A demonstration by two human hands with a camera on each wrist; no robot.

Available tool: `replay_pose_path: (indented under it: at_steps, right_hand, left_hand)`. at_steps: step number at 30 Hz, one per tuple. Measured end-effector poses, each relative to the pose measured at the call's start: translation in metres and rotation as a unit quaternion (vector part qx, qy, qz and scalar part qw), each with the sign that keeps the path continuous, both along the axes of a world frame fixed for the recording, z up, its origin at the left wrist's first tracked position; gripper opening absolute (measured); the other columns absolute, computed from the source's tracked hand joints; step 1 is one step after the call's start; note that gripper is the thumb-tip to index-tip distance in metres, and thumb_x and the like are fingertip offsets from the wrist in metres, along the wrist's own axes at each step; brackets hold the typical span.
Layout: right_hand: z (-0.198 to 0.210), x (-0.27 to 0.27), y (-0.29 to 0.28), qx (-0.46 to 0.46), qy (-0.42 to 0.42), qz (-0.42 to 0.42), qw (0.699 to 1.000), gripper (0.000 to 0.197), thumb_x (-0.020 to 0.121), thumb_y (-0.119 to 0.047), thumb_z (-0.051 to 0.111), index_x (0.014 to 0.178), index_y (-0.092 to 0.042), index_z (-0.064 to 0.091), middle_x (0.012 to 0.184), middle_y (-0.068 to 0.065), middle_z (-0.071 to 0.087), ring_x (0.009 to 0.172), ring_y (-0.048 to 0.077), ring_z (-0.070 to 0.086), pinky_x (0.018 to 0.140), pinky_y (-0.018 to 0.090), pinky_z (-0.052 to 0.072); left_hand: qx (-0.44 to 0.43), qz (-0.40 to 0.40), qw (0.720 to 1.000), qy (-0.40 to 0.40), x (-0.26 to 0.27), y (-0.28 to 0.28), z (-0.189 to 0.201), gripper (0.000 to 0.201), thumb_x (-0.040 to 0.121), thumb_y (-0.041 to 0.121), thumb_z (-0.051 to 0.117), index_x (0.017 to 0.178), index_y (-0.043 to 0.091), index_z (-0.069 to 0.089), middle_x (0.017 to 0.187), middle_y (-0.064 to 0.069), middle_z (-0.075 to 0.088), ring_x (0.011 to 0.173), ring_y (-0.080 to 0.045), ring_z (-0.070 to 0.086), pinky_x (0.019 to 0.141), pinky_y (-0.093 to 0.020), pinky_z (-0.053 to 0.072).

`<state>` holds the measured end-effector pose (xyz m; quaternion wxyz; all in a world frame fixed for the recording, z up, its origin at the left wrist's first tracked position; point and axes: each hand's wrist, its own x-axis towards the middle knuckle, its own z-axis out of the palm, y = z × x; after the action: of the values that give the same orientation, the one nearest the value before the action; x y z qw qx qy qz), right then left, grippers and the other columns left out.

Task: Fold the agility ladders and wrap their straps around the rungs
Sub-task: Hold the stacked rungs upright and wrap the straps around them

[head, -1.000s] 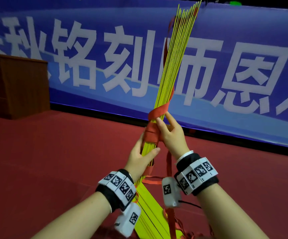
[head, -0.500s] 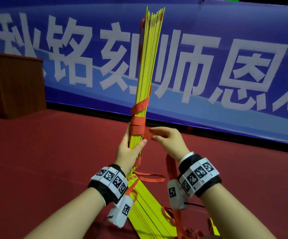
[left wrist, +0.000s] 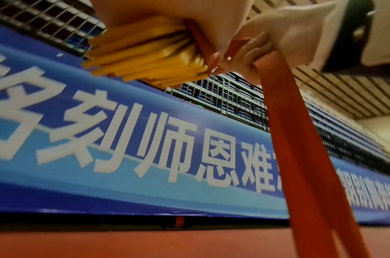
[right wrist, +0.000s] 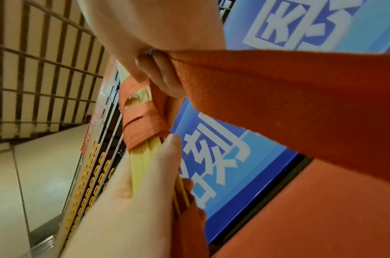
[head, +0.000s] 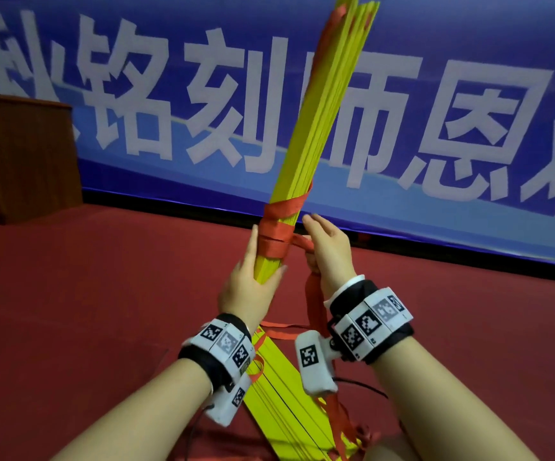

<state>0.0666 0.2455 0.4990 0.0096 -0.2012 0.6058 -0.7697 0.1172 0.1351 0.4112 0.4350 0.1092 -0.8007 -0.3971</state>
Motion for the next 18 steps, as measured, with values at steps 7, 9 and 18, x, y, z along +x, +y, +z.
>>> replay_pose_path:
  at_steps: [7, 9, 18]
  right_hand:
    - [-0.007, -0.006, -0.003, 0.005, 0.128, -0.115, 0.985, 0.053, 0.077, -0.038, 0.072, 0.122, -0.019, 0.054, 0.093, -0.004, 0.07, 0.081, 0.013, 0.066, 0.085, 0.045, 0.054]
    - [-0.011, -0.01, 0.0, -0.013, 0.127, -0.119, 0.985, 0.058, 0.077, -0.037, 0.07, 0.129, -0.018, 0.051, 0.094, -0.004, 0.069, 0.08, 0.011, 0.063, 0.085, 0.045, 0.052]
    - [-0.016, -0.014, 0.009, -0.026, 0.14, 0.017, 0.99, 0.036, 0.089, -0.008, 0.066, 0.124, -0.014, 0.059, 0.103, -0.001, 0.071, 0.094, 0.016, 0.065, 0.089, 0.033, 0.052]
  left_hand:
    - [-0.227, 0.048, 0.973, 0.007, 0.013, 0.005, 0.001, 0.055, 0.095, 0.044, 0.023, 0.149, 0.033, 0.017, 0.087, -0.009, 0.057, 0.074, -0.035, 0.059, 0.059, -0.036, 0.042]
    - [-0.191, 0.028, 0.981, -0.02, 0.013, 0.009, 0.003, 0.058, 0.095, 0.042, 0.026, 0.151, 0.033, 0.018, 0.101, -0.008, 0.06, 0.09, -0.035, 0.059, 0.07, -0.039, 0.044]
    - [0.238, -0.332, 0.91, -0.073, 0.019, 0.008, 0.009, 0.039, 0.09, 0.001, 0.063, 0.121, 0.022, 0.054, 0.093, 0.001, 0.068, 0.074, -0.007, 0.067, 0.066, -0.021, 0.052]
